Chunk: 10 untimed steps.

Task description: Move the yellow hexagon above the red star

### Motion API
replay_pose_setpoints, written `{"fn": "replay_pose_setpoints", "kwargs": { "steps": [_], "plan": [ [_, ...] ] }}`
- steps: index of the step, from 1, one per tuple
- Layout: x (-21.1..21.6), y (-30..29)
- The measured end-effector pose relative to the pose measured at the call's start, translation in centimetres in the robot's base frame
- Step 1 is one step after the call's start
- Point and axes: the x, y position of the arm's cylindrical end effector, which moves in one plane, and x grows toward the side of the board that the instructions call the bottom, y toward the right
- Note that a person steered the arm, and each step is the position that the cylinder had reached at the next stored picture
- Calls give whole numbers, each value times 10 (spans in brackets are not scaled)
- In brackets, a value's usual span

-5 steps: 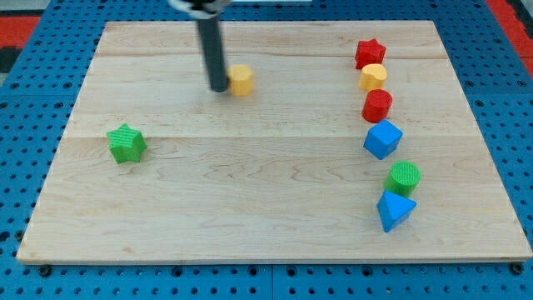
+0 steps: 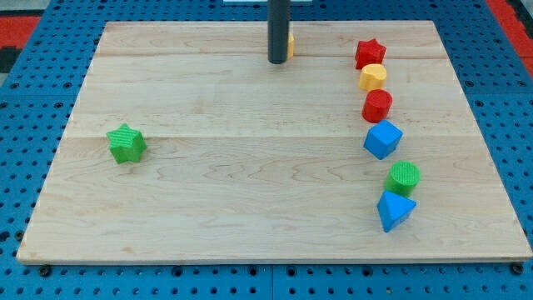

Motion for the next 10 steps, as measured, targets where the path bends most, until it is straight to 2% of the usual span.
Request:
{"fn": "replay_pose_setpoints", "kwargs": {
  "steps": [1,2,3,4,5,6,7,8,9,10],
  "plan": [
    [-26,-14],
    [-36,35],
    [-27,55],
    [13,46],
    [4,75],
    [-28,97],
    [-33,103],
    [-50,56],
    [-64,56],
    [-64,101]
  ]
}}
